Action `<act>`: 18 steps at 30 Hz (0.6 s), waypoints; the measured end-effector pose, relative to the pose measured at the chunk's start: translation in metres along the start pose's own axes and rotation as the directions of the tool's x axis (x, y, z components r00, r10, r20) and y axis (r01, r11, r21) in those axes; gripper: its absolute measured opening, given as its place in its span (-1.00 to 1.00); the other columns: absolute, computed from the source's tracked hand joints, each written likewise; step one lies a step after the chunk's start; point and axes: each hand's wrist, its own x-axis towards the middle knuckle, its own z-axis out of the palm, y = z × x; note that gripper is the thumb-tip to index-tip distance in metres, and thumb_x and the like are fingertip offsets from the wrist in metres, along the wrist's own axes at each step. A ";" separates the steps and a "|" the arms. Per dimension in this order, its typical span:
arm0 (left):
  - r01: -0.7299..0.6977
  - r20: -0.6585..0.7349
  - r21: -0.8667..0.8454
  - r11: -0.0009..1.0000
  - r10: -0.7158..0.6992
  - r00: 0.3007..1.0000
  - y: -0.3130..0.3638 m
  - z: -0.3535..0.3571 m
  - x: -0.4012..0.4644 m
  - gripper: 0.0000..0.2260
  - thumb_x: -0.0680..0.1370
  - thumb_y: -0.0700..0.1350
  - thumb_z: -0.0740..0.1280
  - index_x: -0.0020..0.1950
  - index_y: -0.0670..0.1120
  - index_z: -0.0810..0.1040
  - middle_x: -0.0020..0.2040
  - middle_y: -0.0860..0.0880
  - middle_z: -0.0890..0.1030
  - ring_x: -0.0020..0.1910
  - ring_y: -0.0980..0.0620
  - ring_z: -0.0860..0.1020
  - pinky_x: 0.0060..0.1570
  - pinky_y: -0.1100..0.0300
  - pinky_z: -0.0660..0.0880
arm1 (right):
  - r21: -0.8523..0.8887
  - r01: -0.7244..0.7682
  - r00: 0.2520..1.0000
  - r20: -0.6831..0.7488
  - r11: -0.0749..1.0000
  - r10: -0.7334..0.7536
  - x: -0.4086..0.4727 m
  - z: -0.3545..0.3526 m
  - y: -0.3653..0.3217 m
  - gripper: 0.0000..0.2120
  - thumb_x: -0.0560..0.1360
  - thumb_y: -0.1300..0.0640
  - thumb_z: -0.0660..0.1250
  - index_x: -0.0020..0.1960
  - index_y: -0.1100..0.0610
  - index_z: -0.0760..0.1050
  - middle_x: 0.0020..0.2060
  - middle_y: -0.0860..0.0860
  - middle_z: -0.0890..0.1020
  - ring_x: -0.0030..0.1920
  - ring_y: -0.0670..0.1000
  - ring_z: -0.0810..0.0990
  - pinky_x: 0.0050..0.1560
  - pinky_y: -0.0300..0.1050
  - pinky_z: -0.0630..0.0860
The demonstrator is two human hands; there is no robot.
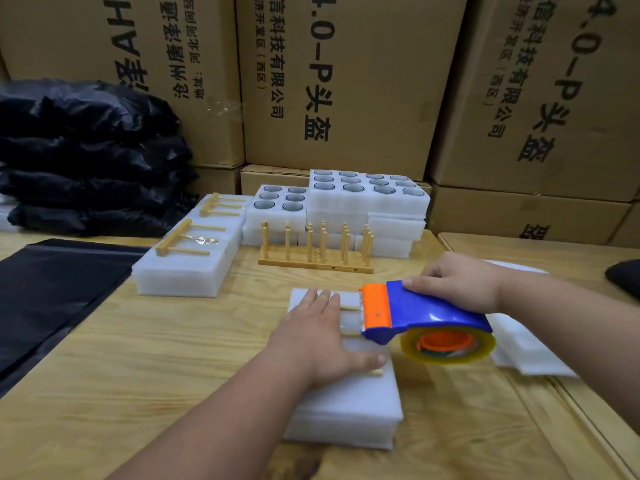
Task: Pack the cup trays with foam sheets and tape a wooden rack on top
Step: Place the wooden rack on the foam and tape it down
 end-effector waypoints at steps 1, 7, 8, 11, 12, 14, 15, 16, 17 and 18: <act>0.003 0.007 0.003 1.000 -0.003 1.000 0.000 0.000 0.000 0.19 0.31 0.63 0.20 0.68 -0.04 -0.15 0.69 0.02 -0.14 0.64 0.04 -0.26 0.62 -0.03 -0.07 | 0.025 -0.009 1.000 -0.013 1.000 0.009 -0.004 -0.002 0.009 -0.43 0.54 -0.40 0.22 -0.45 -0.04 0.44 -0.55 -0.14 0.39 -0.51 -0.12 0.33 -0.34 -0.12 0.29; 0.022 0.069 -0.016 1.000 -0.021 0.997 0.002 -0.004 -0.001 0.14 0.32 0.64 0.15 0.69 0.00 -0.11 0.69 0.04 -0.18 0.63 0.05 -0.30 0.62 -0.07 -0.10 | 0.198 -0.081 0.996 -0.031 0.977 0.089 -0.033 -0.004 0.050 -0.47 0.40 -0.47 0.21 -0.43 -0.05 0.51 -0.51 -0.10 0.48 -0.50 -0.10 0.41 -0.43 -0.31 0.32; 0.034 0.093 -0.033 0.999 -0.031 0.995 0.003 -0.007 -0.001 0.12 0.34 0.63 0.11 0.69 0.00 -0.10 0.69 0.04 -0.18 0.63 0.04 -0.31 0.62 -0.08 -0.11 | 0.220 -0.086 0.995 -0.032 0.972 0.095 -0.035 -0.002 0.053 -0.48 0.40 -0.46 0.22 -0.43 -0.06 0.52 -0.51 -0.11 0.49 -0.50 -0.11 0.42 -0.43 -0.32 0.33; 0.094 0.163 -0.063 0.994 -0.083 0.983 0.009 -0.016 0.005 -0.09 0.53 0.52 -0.03 0.69 -0.03 -0.07 0.69 0.02 -0.17 0.63 0.03 -0.32 0.61 -0.09 -0.16 | 0.196 -0.095 0.995 -0.025 0.976 0.101 -0.035 0.004 0.055 -0.48 0.47 -0.43 0.23 -0.39 -0.05 0.57 -0.49 -0.10 0.54 -0.48 -0.13 0.47 -0.39 -0.29 0.37; 0.125 0.191 -0.063 0.990 -0.110 0.975 0.013 -0.020 0.009 -0.17 0.58 0.46 -0.07 0.69 -0.04 -0.06 0.69 0.01 -0.16 0.63 0.02 -0.32 0.61 -0.11 -0.16 | 0.183 -0.099 0.994 -0.021 0.978 0.104 -0.034 0.005 0.054 -0.47 0.51 -0.41 0.23 -0.36 -0.03 0.58 -0.47 -0.09 0.56 -0.48 -0.14 0.48 -0.36 -0.27 0.38; 0.169 0.215 -0.018 0.985 -0.161 0.963 0.025 -0.028 0.019 -0.30 0.66 0.33 -0.11 0.69 -0.07 0.02 0.70 -0.03 -0.05 0.64 -0.05 -0.29 0.60 -0.17 -0.14 | 0.161 -0.106 0.994 -0.018 0.981 0.110 -0.034 0.006 0.053 -0.48 0.55 -0.37 0.23 -0.36 -0.01 0.59 -0.47 -0.10 0.56 -0.48 -0.16 0.48 -0.31 -0.21 0.39; 0.167 0.192 0.019 0.986 -0.167 0.967 0.032 -0.030 0.023 -0.36 0.69 0.25 -0.09 0.67 -0.09 0.08 0.69 -0.05 0.04 0.65 -0.08 -0.24 0.59 -0.19 -0.13 | 0.152 -0.108 0.994 -0.016 0.982 0.111 -0.034 0.007 0.052 -0.49 0.56 -0.35 0.24 -0.39 -0.05 0.57 -0.49 -0.12 0.53 -0.49 -0.17 0.45 -0.30 -0.20 0.37; 0.135 0.157 0.039 0.990 -0.139 0.978 0.038 -0.031 0.025 -0.42 0.69 0.16 -0.03 0.65 -0.10 0.14 0.68 -0.06 0.11 0.66 -0.08 -0.20 0.59 -0.21 -0.14 | 0.142 -0.112 0.993 -0.013 0.984 0.115 -0.034 0.007 0.051 -0.49 0.56 -0.34 0.24 -0.44 -0.10 0.54 -0.52 -0.14 0.51 -0.49 -0.17 0.43 -0.30 -0.19 0.35; 0.066 0.131 0.029 0.997 -0.070 0.989 0.043 -0.029 0.026 -0.45 0.68 0.08 0.04 0.64 -0.09 0.16 0.67 -0.05 0.12 0.66 -0.06 -0.19 0.59 -0.20 -0.18 | 0.134 -0.117 0.993 -0.011 0.984 0.119 -0.035 0.008 0.050 -0.49 0.56 -0.34 0.24 -0.46 -0.12 0.52 -0.53 -0.15 0.48 -0.50 -0.17 0.42 -0.30 -0.20 0.34; -0.029 0.130 0.004 1.000 0.028 0.991 0.046 -0.025 0.025 -0.43 0.65 0.03 0.10 0.65 -0.06 0.13 0.68 -0.02 0.08 0.66 0.00 -0.21 0.59 -0.17 -0.21 | 0.132 -0.122 0.992 -0.015 0.984 0.125 -0.035 0.008 0.050 -0.48 0.56 -0.34 0.25 -0.48 -0.11 0.50 -0.54 -0.15 0.47 -0.51 -0.17 0.41 -0.31 -0.21 0.33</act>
